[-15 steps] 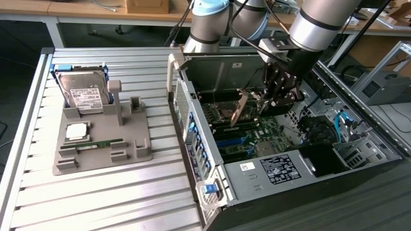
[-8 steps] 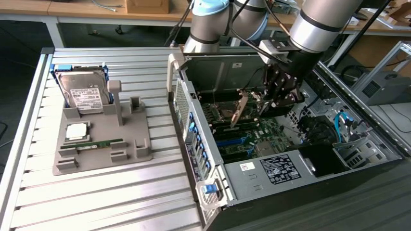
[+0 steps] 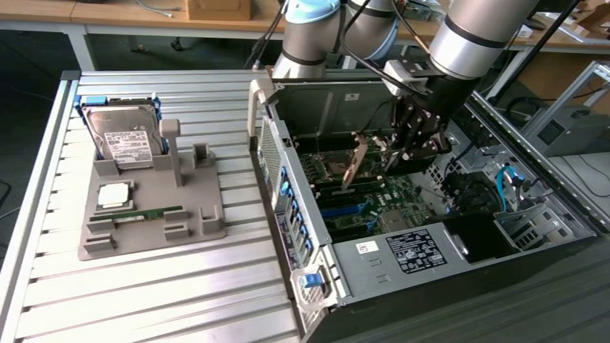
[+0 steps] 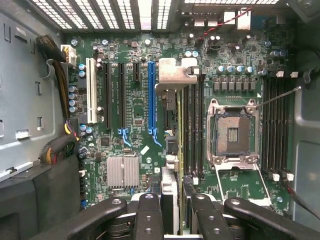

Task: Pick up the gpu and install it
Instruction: 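Insert the gpu into the slot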

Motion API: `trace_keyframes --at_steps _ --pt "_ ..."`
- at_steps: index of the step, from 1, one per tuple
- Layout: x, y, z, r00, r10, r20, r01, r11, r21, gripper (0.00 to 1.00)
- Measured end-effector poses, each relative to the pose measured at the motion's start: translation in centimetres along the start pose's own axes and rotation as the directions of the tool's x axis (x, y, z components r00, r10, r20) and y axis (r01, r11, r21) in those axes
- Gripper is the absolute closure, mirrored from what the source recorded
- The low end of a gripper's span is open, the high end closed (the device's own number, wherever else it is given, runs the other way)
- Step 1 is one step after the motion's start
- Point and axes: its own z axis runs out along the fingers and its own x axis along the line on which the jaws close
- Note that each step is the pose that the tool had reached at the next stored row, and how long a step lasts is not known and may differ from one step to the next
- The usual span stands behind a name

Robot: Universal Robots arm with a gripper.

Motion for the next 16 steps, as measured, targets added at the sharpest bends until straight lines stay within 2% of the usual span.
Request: trace_keyframes --at_steps 11,13,16 --pt "0.0 0.51 0.09 1.0 0.0 0.0002 0.0 1.0 0.0 0.73" --pt "0.1 1.07 0.74 1.0 0.0 0.0002 0.0 1.0 0.0 0.73" --pt "0.1 1.1 0.78 1.0 0.0 0.0003 0.0 1.0 0.0 0.73"
